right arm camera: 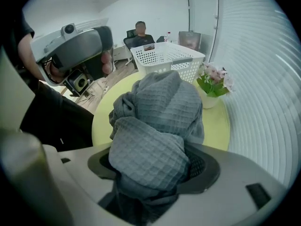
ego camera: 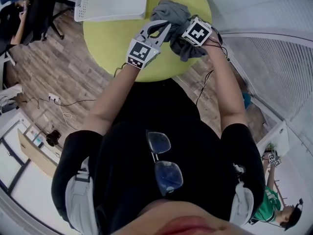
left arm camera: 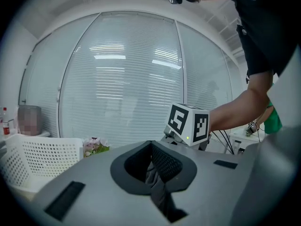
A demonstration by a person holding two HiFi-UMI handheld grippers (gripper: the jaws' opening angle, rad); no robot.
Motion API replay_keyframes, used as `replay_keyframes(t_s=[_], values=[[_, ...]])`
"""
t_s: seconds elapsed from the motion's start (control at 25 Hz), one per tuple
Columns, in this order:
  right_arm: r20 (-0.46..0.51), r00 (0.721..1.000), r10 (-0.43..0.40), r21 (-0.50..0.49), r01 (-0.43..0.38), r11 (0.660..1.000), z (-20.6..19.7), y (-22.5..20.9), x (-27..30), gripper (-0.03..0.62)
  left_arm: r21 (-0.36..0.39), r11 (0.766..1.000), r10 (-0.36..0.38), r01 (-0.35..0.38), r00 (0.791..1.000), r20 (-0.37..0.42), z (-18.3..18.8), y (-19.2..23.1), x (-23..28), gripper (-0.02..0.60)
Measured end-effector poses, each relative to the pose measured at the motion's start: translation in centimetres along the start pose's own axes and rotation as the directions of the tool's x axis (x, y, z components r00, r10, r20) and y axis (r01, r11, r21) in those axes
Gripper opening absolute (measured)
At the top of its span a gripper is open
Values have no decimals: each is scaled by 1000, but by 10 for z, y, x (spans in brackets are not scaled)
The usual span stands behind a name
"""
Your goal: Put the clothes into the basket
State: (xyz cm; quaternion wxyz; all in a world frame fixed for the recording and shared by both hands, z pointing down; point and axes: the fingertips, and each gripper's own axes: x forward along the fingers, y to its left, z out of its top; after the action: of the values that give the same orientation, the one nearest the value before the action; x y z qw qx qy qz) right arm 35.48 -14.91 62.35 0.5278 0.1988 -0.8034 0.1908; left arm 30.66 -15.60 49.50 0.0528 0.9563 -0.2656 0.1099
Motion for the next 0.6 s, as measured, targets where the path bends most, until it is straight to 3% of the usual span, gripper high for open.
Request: replay_keyframes(t_s=[0.4, 0.6], values=[[-13, 1000, 4, -165, -7, 986, 34, 35, -44, 354, 13, 999, 45, -46, 998, 34, 52, -3, -39, 11], [-33, 999, 15, -260, -23, 965, 101, 40, -43, 354, 7, 997, 81, -81, 996, 40, 66, 49, -72, 10]])
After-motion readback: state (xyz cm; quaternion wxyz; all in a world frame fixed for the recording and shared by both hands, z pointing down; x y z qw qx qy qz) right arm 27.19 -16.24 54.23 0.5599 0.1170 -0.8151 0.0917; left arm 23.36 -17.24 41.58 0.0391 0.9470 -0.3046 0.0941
